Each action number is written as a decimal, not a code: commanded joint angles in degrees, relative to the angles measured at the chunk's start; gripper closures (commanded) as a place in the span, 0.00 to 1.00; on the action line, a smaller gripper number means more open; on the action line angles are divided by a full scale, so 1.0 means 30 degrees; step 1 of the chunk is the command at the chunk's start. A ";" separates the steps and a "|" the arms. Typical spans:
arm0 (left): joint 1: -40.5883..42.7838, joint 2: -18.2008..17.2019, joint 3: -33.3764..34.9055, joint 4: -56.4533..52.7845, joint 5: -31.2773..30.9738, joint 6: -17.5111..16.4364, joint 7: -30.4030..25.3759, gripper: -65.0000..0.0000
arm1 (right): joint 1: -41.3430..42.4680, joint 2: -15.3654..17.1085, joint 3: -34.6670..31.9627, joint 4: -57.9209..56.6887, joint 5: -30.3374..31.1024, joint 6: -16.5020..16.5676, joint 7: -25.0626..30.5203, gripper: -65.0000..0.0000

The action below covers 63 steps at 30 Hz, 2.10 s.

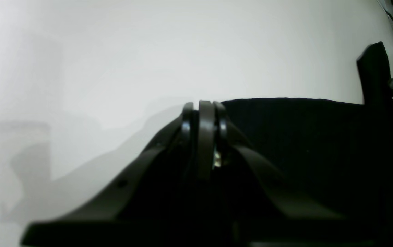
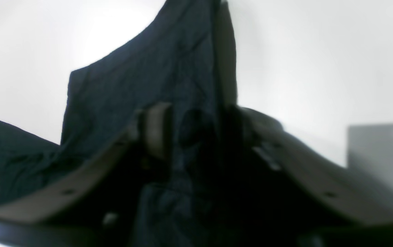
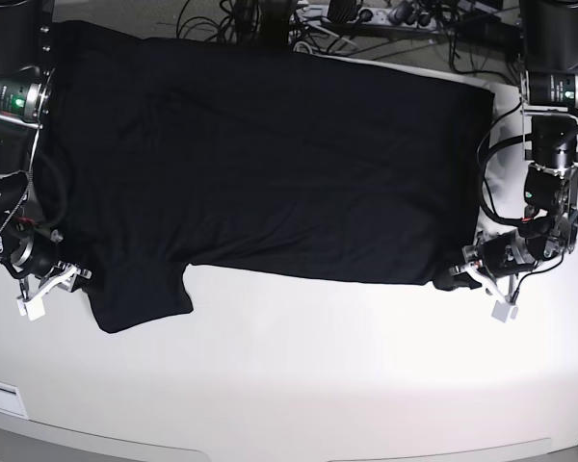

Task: Fold the T-shirt properly
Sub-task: 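Lift and fold the grasped edge over the other half with both grippers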

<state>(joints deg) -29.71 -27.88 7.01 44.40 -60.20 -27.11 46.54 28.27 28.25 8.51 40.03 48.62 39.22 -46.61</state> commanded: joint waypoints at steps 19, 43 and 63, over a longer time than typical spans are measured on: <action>-0.0262 -0.0233 0.0022 0.0087 0.0758 -0.3927 0.0954 1.00 | -0.4911 0.1617 -0.0860 1.0732 0.0801 0.0259 0.0189 1.00; -0.0153 -0.3752 0.0058 0.5617 -0.2783 -0.4295 0.3264 1.00 | -1.2116 0.4626 0.0823 2.1522 -0.0080 0.0259 -0.0073 1.00; -0.0102 -0.4532 0.2361 0.5880 -0.5588 -0.4295 0.5952 1.00 | -1.2123 0.6725 0.2237 2.1536 0.4670 0.0259 -0.2783 1.00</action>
<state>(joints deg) -28.40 -40.27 14.66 61.04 -76.01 -39.53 64.58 -8.86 46.94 14.35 103.88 62.06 39.92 -56.05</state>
